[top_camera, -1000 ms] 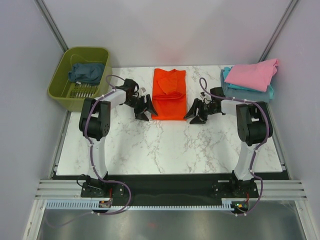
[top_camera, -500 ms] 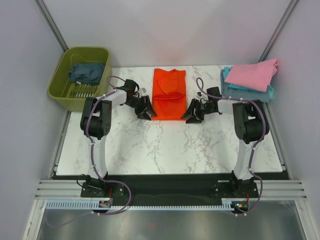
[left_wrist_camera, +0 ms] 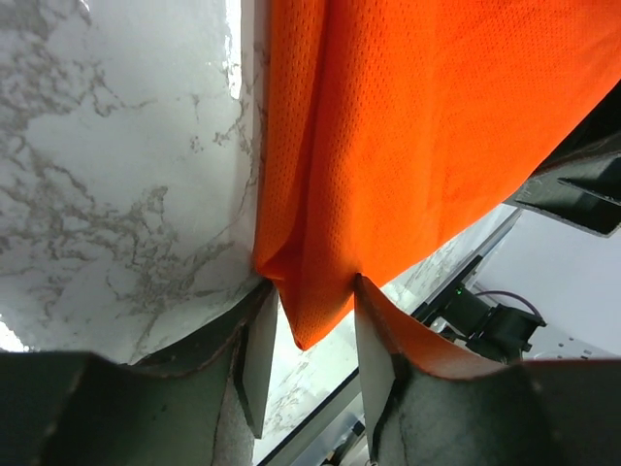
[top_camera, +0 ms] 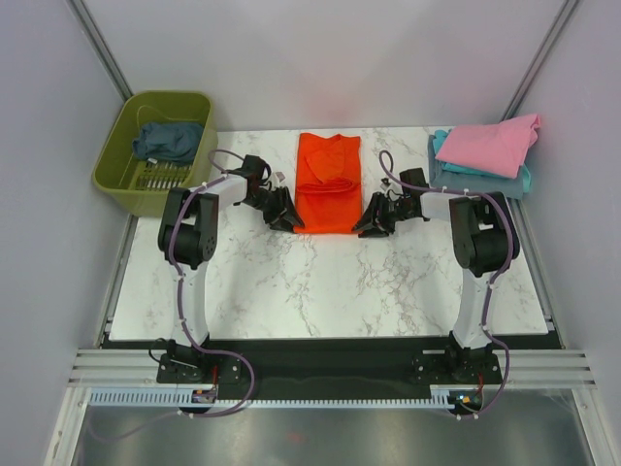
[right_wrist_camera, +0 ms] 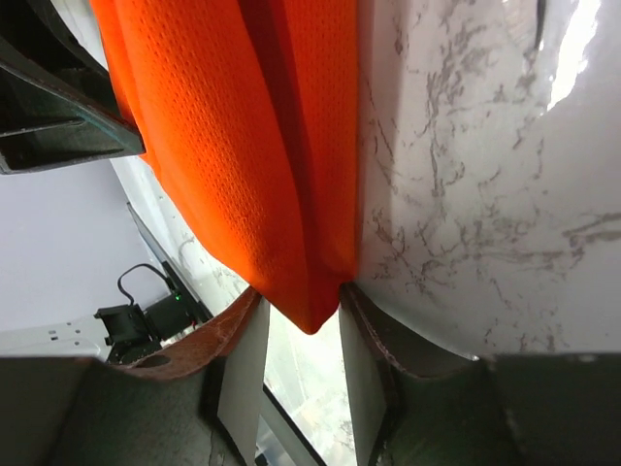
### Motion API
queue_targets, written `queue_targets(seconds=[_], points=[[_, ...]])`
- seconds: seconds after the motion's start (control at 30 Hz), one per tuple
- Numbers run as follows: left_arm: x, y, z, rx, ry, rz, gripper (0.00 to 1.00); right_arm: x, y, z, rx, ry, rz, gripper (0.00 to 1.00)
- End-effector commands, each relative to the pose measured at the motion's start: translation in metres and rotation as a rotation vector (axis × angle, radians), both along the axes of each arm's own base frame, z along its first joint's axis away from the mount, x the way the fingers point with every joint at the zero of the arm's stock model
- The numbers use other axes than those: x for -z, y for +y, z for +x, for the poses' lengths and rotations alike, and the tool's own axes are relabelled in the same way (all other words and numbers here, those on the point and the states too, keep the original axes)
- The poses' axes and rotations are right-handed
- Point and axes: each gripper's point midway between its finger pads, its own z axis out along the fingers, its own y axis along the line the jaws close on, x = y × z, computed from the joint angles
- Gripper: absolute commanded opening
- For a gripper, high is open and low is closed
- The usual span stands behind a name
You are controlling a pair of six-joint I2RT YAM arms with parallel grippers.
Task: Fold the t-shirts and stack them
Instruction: Fold the tshirt
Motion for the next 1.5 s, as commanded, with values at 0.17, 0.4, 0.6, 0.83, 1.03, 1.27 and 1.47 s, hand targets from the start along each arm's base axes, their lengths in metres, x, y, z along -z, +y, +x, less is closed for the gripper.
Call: queue_targets(seconds=[0.17,0.4,0.6,0.83,1.03,1.27,1.47], points=[[0.01,-0.001,0.003,-0.011,0.008,0.008,0.14,0.007,0.0,0.017,-0.012,-0.067,-0.031,0.31],[-0.005,0.0,0.0,-0.013,-0.017,0.002,0.09,-0.011,0.001,0.02,-0.029,-0.131,-0.025,0.08],[-0.045,-0.001,0.002,-0.012,-0.106,-0.021,0.09,-0.045,-0.001,0.017,-0.034,-0.212,-0.02,0.0],[-0.076,0.0,-0.005,-0.012,-0.168,-0.037,0.09,-0.077,-0.005,-0.003,-0.034,-0.264,-0.016,0.0],[-0.103,-0.002,-0.01,-0.004,-0.23,-0.054,0.09,-0.104,-0.007,-0.018,-0.032,-0.302,-0.003,0.0],[-0.109,0.0,-0.026,0.002,-0.233,-0.056,0.09,-0.105,-0.01,-0.036,-0.02,-0.28,0.0,0.0],[-0.117,0.002,-0.039,0.006,-0.247,-0.06,0.09,-0.121,-0.008,-0.042,-0.02,-0.29,0.022,0.0]])
